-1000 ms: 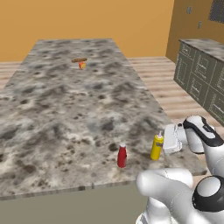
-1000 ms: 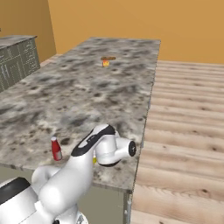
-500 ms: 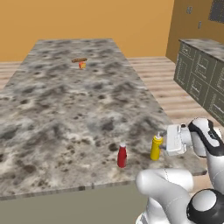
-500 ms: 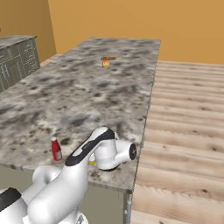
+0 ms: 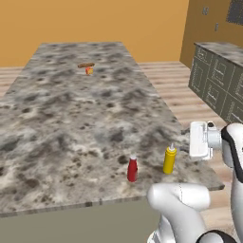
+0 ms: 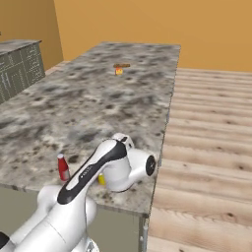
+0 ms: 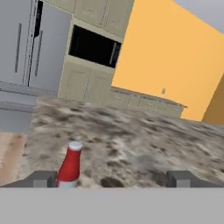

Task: Move the ketchup and mustard from the cabinet to the dining counter.

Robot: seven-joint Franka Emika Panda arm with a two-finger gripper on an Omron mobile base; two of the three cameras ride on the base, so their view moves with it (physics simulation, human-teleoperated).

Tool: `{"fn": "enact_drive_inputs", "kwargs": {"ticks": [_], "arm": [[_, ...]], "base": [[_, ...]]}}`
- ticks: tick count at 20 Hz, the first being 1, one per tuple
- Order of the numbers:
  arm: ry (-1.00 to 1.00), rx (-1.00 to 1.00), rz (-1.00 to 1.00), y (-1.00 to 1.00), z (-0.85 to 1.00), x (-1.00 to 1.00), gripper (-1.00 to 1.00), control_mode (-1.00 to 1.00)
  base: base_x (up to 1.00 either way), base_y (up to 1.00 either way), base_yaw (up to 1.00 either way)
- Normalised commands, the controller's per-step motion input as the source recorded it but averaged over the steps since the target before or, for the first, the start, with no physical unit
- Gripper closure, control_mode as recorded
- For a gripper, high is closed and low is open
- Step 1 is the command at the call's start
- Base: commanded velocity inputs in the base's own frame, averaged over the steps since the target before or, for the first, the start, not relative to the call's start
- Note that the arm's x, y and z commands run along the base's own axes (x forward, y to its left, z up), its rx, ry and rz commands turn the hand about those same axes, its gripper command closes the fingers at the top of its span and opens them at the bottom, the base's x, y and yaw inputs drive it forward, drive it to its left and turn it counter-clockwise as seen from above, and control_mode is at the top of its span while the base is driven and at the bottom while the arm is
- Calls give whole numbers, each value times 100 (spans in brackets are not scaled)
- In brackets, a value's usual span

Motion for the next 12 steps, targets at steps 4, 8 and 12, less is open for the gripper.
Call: {"fn": "enact_drive_inputs", "kwargs": {"ticks": [4, 8, 12], "arm": [[-37, -6, 0, 0, 88, -78, -100, -100], [-38, -11, 0, 0, 85, -83, -100, -100], [-35, -11, 0, 0, 78, -80, -100, -100]], "base": [[0, 0, 0], [0, 0, 0], [0, 0, 0]]}}
